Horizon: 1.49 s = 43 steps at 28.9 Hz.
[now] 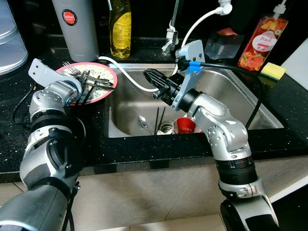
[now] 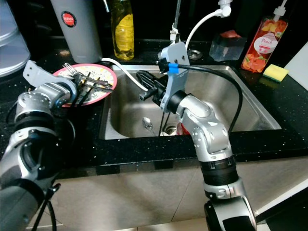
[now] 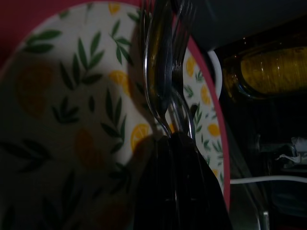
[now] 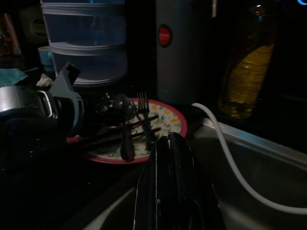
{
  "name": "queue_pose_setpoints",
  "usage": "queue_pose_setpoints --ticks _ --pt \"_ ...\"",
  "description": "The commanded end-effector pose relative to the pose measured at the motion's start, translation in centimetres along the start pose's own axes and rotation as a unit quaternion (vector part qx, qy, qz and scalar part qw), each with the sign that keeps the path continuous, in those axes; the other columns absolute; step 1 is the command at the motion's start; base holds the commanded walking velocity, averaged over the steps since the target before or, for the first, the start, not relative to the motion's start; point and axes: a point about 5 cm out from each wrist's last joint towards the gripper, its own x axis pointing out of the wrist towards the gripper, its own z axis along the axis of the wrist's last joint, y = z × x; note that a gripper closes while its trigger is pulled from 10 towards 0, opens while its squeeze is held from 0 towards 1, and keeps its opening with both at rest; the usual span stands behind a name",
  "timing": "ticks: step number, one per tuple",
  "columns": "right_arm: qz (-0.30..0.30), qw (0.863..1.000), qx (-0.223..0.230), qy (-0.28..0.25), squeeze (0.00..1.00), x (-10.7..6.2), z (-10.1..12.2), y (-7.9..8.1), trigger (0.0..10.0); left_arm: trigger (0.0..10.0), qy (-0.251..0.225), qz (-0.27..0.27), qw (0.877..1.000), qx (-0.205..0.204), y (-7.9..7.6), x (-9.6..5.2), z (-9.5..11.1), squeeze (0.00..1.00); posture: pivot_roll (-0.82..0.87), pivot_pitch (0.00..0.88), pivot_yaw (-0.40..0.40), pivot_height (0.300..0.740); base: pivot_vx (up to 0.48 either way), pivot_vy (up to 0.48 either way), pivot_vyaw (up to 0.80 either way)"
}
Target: Kitchen organization
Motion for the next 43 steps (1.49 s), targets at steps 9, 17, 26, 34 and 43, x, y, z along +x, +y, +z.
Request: queue_pose_setpoints --ticks 9,17,26,34,43 --pt "-0.008 1.000 -0.006 -0.007 0.00 -0.1 0.4 -0.3 10.0 10.0 -0.137 0.001 0.984 0.117 -0.7 -1.3 4.0 0.00 0.05 0.000 -0.048 0.740 0.000 0.000 0.00" --pt "-0.010 1.000 -0.005 -0.009 0.00 -0.1 0.5 -0.5 10.0 10.0 -0.217 -0.153 0.941 0.210 -8.1 -5.8 6.7 0.00 0.06 0.000 -0.059 0.740 0.000 0.000 0.00" --pt "-0.067 0.997 -0.016 -0.018 0.00 -0.4 1.0 -2.2 10.0 10.0 0.003 -0.276 0.890 0.362 -12.1 -4.5 -4.1 0.00 0.06 0.003 -0.046 0.740 0.000 0.000 0.00" --pt "-0.224 0.973 -0.062 0.017 0.00 -1.6 0.8 -6.2 10.0 10.0 0.107 -0.244 0.809 0.524 -9.2 -1.7 -12.9 0.00 0.05 0.015 -0.028 0.740 0.000 0.000 0.00" --pt "-0.252 0.958 -0.073 0.115 0.00 -2.7 -2.4 -7.4 10.0 10.0 0.171 -0.218 0.792 0.544 -6.1 -1.0 -16.0 0.00 0.05 0.026 -0.022 0.740 0.000 0.000 0.00"
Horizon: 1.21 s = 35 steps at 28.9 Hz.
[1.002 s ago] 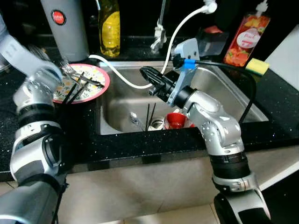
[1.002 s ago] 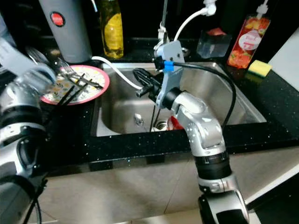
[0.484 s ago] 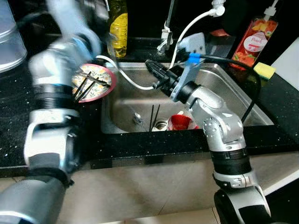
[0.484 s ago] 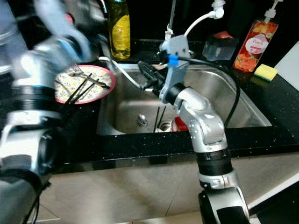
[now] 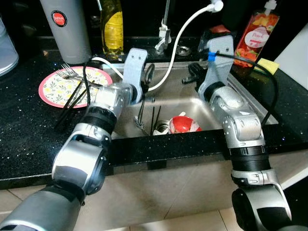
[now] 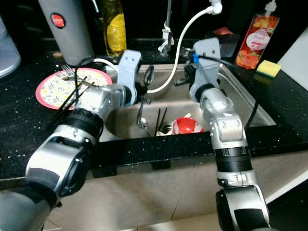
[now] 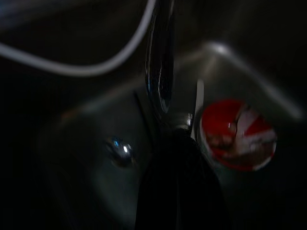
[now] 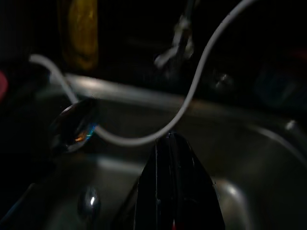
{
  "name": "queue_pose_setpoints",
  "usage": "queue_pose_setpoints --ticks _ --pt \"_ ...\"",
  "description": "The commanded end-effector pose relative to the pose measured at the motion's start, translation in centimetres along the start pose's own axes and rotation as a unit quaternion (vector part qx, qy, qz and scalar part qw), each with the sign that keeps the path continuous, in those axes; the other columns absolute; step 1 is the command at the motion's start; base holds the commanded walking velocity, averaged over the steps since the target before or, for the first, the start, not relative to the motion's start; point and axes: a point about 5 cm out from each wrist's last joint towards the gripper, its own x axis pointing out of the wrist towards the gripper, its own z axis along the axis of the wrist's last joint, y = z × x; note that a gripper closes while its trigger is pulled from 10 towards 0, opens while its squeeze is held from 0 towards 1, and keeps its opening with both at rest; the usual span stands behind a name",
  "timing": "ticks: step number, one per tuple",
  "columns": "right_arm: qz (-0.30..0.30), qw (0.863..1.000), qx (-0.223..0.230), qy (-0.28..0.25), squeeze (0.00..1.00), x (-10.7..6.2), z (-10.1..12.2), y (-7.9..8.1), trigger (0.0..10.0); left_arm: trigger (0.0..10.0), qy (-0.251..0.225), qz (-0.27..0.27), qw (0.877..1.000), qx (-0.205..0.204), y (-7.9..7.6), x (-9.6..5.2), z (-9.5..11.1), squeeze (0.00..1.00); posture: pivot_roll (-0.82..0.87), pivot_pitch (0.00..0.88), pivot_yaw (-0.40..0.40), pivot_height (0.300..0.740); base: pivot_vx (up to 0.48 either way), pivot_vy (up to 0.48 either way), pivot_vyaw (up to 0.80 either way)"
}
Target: Kitchen organization
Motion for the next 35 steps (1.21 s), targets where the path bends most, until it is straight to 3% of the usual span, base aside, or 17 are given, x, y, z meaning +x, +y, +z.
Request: queue_pose_setpoints --ticks 1,2,3,4,9,10,16,18,19,23,28,29,30,31,32,34,35 --pt "0.005 1.000 0.000 0.021 0.00 0.0 -0.8 0.1 10.0 10.0 0.007 -0.004 1.000 0.003 -0.3 0.3 -0.6 0.08 0.05 0.028 -0.025 0.740 0.000 0.000 0.00" --pt "0.019 0.999 -0.001 0.031 0.00 -0.1 -1.1 0.4 10.0 10.0 0.008 -0.004 1.000 0.003 -0.2 0.3 -0.7 0.70 0.05 0.028 -0.025 0.740 0.000 0.000 0.00" --pt "0.019 0.999 -0.001 0.031 0.00 -0.1 -1.1 0.4 10.0 10.0 0.008 -0.004 1.000 0.003 -0.2 0.3 -0.7 0.70 0.05 0.028 -0.025 0.740 0.000 0.000 0.00" --pt "0.071 0.996 -0.023 0.057 0.00 -0.2 -1.9 1.3 10.0 10.0 0.007 -0.010 1.000 0.003 -0.2 0.4 -0.8 1.00 0.06 0.029 -0.033 0.740 0.000 0.000 0.00" --pt "0.125 0.989 -0.030 0.068 0.00 -0.5 -2.0 1.7 10.0 10.0 -0.009 -0.016 1.000 -0.002 -0.1 0.5 -0.4 1.00 0.05 0.028 -0.039 0.740 0.000 0.000 0.00" --pt "0.129 0.989 -0.024 0.068 0.00 -0.5 -2.0 1.6 10.0 10.0 -0.014 -0.017 1.000 -0.002 0.0 0.4 -0.2 0.00 0.05 0.028 -0.039 0.740 0.000 0.000 0.00" --pt "0.144 0.988 -0.021 0.053 0.00 -1.1 -0.9 0.6 10.0 10.0 -0.113 0.020 0.993 0.009 1.5 -2.0 4.3 0.00 0.05 0.031 -0.039 0.740 0.000 0.000 0.00" --pt "0.150 0.987 -0.020 0.050 0.00 -1.3 -0.6 0.6 10.0 10.0 -0.135 0.063 0.989 -0.006 3.1 -3.4 5.7 0.00 0.05 0.031 -0.037 0.740 0.000 0.000 0.00" --pt "0.155 0.987 -0.021 0.049 0.00 -1.4 -0.6 0.6 10.0 10.0 -0.141 0.101 0.984 -0.043 4.7 -4.6 6.3 0.00 0.05 0.034 -0.036 0.740 0.000 0.000 0.00" --pt "0.157 0.986 -0.020 0.047 0.00 -1.3 -0.5 0.7 10.0 10.0 -0.132 0.141 0.979 -0.072 6.4 -6.0 6.1 0.00 0.06 0.035 -0.038 0.740 0.000 0.000 0.00" --pt "0.157 0.987 -0.014 0.037 0.00 -1.2 -0.3 1.0 10.0 10.0 -0.092 0.204 0.975 0.004 7.8 -8.6 3.8 0.00 0.07 0.041 -0.033 0.740 0.000 0.000 0.00" --pt "0.155 0.987 -0.012 0.036 0.00 -1.2 -0.4 1.0 10.0 10.0 -0.084 0.212 0.973 0.018 8.0 -8.8 3.2 0.17 0.08 0.042 -0.036 0.740 0.000 0.000 0.00" --pt "0.155 0.987 -0.012 0.036 0.00 -1.2 -0.4 1.0 10.0 10.0 -0.084 0.212 0.973 0.018 8.0 -8.8 3.2 0.17 0.08 0.042 -0.036 0.740 0.000 0.000 0.00" --pt "0.154 0.987 -0.010 0.036 0.00 -1.2 -0.4 1.0 10.0 10.0 -0.076 0.219 0.973 0.024 8.1 -9.0 2.6 0.51 0.09 0.043 -0.037 0.740 0.000 0.000 0.00" --pt "0.152 0.988 -0.007 0.036 0.00 -1.1 -0.5 1.1 10.0 10.0 -0.066 0.223 0.972 0.019 8.4 -9.1 2.0 1.00 0.09 0.043 -0.037 0.740 0.000 0.000 0.00" --pt "0.152 0.988 -0.004 0.036 0.00 -1.0 -0.5 1.2 10.0 10.0 -0.057 0.235 0.970 0.018 8.8 -9.5 1.4 1.00 0.09 0.043 -0.037 0.740 0.000 0.000 0.00" --pt "0.151 0.988 -0.003 0.035 0.00 -1.0 -0.5 1.2 10.0 10.0 -0.054 0.241 0.969 0.016 9.0 -9.7 1.3 0.42 0.09 0.043 -0.037 0.740 0.000 0.000 0.00"
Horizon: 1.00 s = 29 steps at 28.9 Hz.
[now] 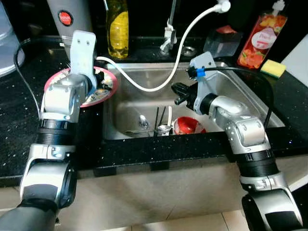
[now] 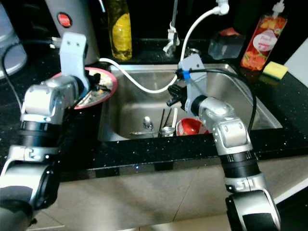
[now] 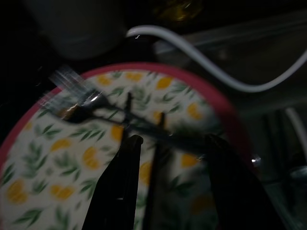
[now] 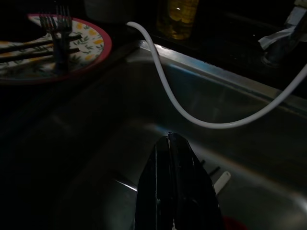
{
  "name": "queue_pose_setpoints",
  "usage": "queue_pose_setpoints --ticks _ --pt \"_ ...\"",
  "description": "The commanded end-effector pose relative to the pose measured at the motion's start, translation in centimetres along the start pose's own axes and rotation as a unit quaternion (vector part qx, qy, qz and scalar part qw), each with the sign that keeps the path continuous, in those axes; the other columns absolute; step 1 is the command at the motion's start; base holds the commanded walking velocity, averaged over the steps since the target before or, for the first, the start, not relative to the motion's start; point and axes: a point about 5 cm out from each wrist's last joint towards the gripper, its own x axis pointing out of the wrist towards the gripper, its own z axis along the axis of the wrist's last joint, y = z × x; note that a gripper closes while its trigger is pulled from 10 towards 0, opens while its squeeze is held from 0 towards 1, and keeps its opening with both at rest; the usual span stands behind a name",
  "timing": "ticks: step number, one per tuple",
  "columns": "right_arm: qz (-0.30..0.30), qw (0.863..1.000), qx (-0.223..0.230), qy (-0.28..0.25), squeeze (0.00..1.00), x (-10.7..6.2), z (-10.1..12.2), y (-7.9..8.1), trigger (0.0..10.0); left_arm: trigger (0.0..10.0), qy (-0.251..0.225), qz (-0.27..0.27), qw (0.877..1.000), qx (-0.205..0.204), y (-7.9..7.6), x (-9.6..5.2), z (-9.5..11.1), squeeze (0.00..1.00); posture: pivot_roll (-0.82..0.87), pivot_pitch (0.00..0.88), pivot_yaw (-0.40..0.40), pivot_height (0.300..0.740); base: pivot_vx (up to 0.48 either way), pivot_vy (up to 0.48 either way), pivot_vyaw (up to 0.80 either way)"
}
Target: Kitchen organization
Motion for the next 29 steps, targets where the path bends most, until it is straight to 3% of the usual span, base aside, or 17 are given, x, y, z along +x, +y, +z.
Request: queue_pose_setpoints --ticks 1,2,3,7,8,11,12,13,14,15,20,21,29 --pt "-0.012 1.000 0.003 -0.005 0.00 -0.2 0.0 -0.4 10.0 10.0 0.007 0.014 1.000 0.008 0.6 -0.3 -0.2 0.42 0.09 0.043 -0.037 0.740 0.000 0.000 0.00" --pt "-0.014 1.000 0.005 -0.008 0.00 -0.1 0.1 -0.5 10.0 10.0 0.012 0.029 0.999 0.007 1.1 -0.5 -0.4 0.02 0.09 0.041 -0.037 0.740 0.000 0.000 0.00" --pt "-0.016 1.000 0.006 -0.009 0.00 -0.1 0.1 -0.5 10.0 10.0 0.014 0.041 0.999 0.006 1.5 -0.4 -0.5 1.00 0.09 0.041 -0.037 0.740 0.000 0.000 0.00" --pt "-0.020 1.000 0.009 -0.012 0.00 -0.1 0.1 -0.5 10.0 10.0 0.017 0.050 0.999 0.003 1.9 -0.7 -0.6 1.00 0.09 0.041 -0.037 0.740 0.000 0.000 0.00" --pt "-0.021 1.000 0.011 -0.013 0.00 -0.1 0.1 -0.5 10.0 10.0 0.016 0.043 0.999 0.005 1.9 -0.8 -0.6 0.00 0.09 0.041 -0.035 0.740 0.000 0.000 0.00" --pt "-0.022 1.000 0.011 -0.014 0.00 0.0 0.2 -0.5 10.0 10.0 0.026 0.027 0.999 -0.021 1.9 -0.8 -0.9 0.00 0.09 0.041 -0.034 0.740 0.000 0.000 0.00" --pt "-0.022 1.000 0.012 -0.015 0.00 0.0 0.2 -0.5 10.0 10.0 0.030 0.026 0.999 -0.026 2.0 -0.7 -1.0 1.00 0.09 0.041 -0.033 0.740 0.000 0.000 0.00" --pt "-0.022 1.000 0.012 -0.015 0.00 0.0 0.2 -0.5 10.0 10.0 0.032 0.026 0.999 -0.027 2.0 -0.6 -1.1 1.00 0.09 0.041 -0.033 0.740 0.000 0.000 0.00" --pt "-0.023 1.000 0.013 -0.016 0.00 0.0 0.2 -0.5 10.0 10.0 0.041 0.015 0.999 -0.027 1.8 -0.5 -1.5 0.20 0.10 0.040 -0.032 0.740 0.000 0.000 0.00" --pt "-0.024 0.999 0.014 -0.017 0.00 0.0 0.2 -0.5 10.0 10.0 0.048 0.008 0.998 -0.031 1.7 -0.4 -1.8 0.00 0.10 0.040 -0.032 0.740 0.000 0.000 0.00" --pt "-0.025 0.999 0.015 -0.019 0.00 0.0 0.2 -0.5 10.0 10.0 0.077 0.003 0.996 -0.044 1.7 -0.2 -3.2 0.00 0.09 0.040 -0.031 0.740 0.000 0.000 0.00" --pt "-0.026 0.999 0.016 -0.020 0.00 0.0 0.2 -0.5 10.0 10.0 0.088 -0.008 0.994 -0.062 1.7 -0.2 -3.6 0.00 0.09 0.040 -0.031 0.740 0.000 0.000 0.00" --pt "-0.028 0.999 0.018 -0.022 0.00 0.0 0.2 -0.6 10.0 10.0 0.119 0.009 0.992 -0.035 1.9 -0.3 -5.5 0.00 0.10 0.040 -0.030 0.740 0.000 0.000 0.00"
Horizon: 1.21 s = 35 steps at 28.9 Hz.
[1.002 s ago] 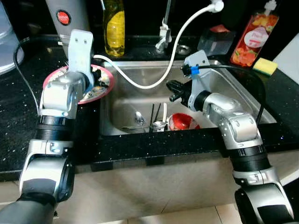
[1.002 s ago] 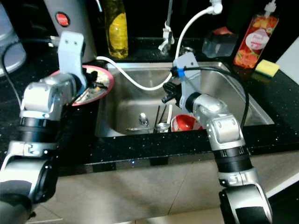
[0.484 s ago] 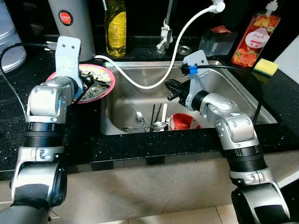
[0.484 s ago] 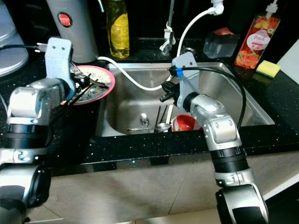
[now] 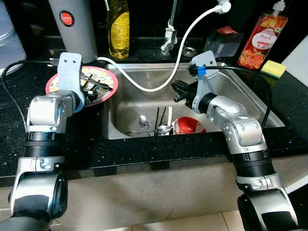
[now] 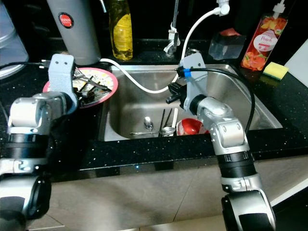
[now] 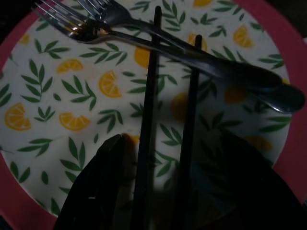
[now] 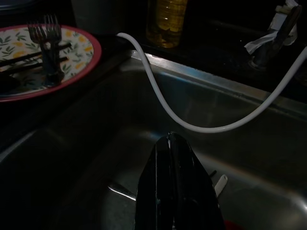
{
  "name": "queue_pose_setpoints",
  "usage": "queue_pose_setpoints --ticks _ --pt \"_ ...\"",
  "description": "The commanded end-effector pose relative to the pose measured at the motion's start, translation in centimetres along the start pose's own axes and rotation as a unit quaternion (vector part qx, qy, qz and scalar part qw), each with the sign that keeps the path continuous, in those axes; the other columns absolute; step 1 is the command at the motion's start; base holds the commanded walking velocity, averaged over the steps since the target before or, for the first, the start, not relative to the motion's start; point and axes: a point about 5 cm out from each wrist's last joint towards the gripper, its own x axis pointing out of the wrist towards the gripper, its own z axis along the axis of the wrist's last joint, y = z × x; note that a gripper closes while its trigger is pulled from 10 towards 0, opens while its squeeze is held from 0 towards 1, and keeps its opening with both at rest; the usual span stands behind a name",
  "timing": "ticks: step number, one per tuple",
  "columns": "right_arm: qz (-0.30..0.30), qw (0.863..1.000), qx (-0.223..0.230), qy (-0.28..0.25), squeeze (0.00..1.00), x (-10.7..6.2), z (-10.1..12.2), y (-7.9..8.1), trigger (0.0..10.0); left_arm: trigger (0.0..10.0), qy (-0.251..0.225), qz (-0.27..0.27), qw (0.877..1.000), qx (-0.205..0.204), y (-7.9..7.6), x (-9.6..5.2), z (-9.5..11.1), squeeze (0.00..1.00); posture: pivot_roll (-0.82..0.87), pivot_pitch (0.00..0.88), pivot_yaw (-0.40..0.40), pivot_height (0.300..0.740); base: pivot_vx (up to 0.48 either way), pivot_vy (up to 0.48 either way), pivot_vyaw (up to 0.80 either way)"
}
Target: Kitchen organization
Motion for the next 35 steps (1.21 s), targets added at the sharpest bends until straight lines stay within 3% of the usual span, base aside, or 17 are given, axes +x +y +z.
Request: queue_pose_setpoints --ticks 1,2,3,4,5,14,18,23,24,25,30,32,33,35 --pt "-0.005 1.000 0.004 -0.006 0.00 0.0 0.1 -0.2 10.0 10.0 0.039 0.008 0.999 0.006 0.2 0.4 -1.7 0.00 0.10 0.040 -0.030 0.740 0.000 0.000 0.00" --pt "-0.004 1.000 0.004 -0.006 0.00 0.0 0.1 -0.2 10.0 10.0 0.041 0.007 0.999 0.004 0.2 0.4 -1.8 0.00 0.10 0.040 -0.030 0.740 0.000 0.000 0.00" --pt "-0.004 1.000 0.004 -0.007 0.00 0.0 0.1 -0.2 10.0 3.9 0.044 0.006 0.999 0.000 0.2 0.5 -2.0 0.00 0.10 0.039 -0.033 0.740 0.000 0.000 0.00" --pt "-0.004 1.000 0.004 -0.007 0.00 0.0 0.1 -0.2 10.0 3.9 0.044 0.006 0.999 0.000 0.2 0.5 -2.0 0.00 0.10 0.039 -0.033 0.740 0.000 0.000 0.00" --pt "-0.004 1.000 0.005 -0.008 0.00 0.0 0.2 -0.2 10.0 0.0 0.045 0.006 0.999 -0.003 0.3 0.5 -2.1 0.00 0.10 0.039 -0.033 0.740 0.000 0.000 0.00" --pt "-0.008 1.000 0.009 -0.014 0.00 0.0 0.4 -0.4 10.0 0.0 0.019 0.051 0.998 0.018 0.9 0.3 -1.3 0.00 0.10 0.037 -0.034 0.740 0.000 0.000 0.00" --pt "-0.010 1.000 0.010 -0.015 0.00 0.0 0.5 -0.4 10.0 0.0 -0.009 0.136 0.991 0.012 2.9 0.0 -0.1 0.00 0.09 0.037 -0.032 0.740 0.000 0.000 0.00" --pt "-0.010 1.000 0.011 -0.016 0.00 0.0 0.5 -0.4 10.0 0.0 -0.003 0.174 0.984 -0.026 4.5 -0.1 -0.2 0.00 0.09 0.037 -0.035 0.740 0.000 0.000 0.00" --pt "-0.009 1.000 0.010 -0.016 0.00 0.0 0.5 -0.4 10.0 4.5 0.000 0.182 0.983 -0.032 4.8 -0.1 -0.3 0.00 0.09 0.037 -0.035 0.740 0.000 0.000 0.00" --pt "-0.009 1.000 0.010 -0.017 0.00 0.0 0.5 -0.4 10.0 10.0 0.001 0.186 0.982 -0.035 4.9 -0.2 -0.4 0.00 0.09 0.037 -0.035 0.740 0.000 0.000 0.00" --pt "-0.008 1.000 0.010 -0.017 0.00 0.0 0.5 -0.4 10.0 10.0 0.005 0.182 0.982 -0.050 5.3 -0.2 -0.4 0.00 0.09 0.035 -0.037 0.740 0.000 0.000 0.00" --pt "-0.007 1.000 0.010 -0.017 0.00 0.1 0.5 -0.4 10.0 10.0 -0.015 0.194 0.981 0.005 5.6 -0.3 0.5 0.00 0.10 0.035 -0.040 0.740 0.000 0.000 0.00" --pt "-0.007 1.000 0.010 -0.017 0.00 0.1 0.5 -0.4 10.0 10.0 -0.015 0.194 0.981 0.005 5.6 -0.3 0.5 0.00 0.10 0.035 -0.040 0.740 0.000 0.000 0.00" --pt "-0.006 1.000 0.011 -0.018 0.00 0.2 0.6 -0.3 10.0 10.0 -0.031 0.215 0.975 0.049 6.0 -0.4 1.2 0.00 0.10 0.033 -0.036 0.740 0.000 0.000 0.00"
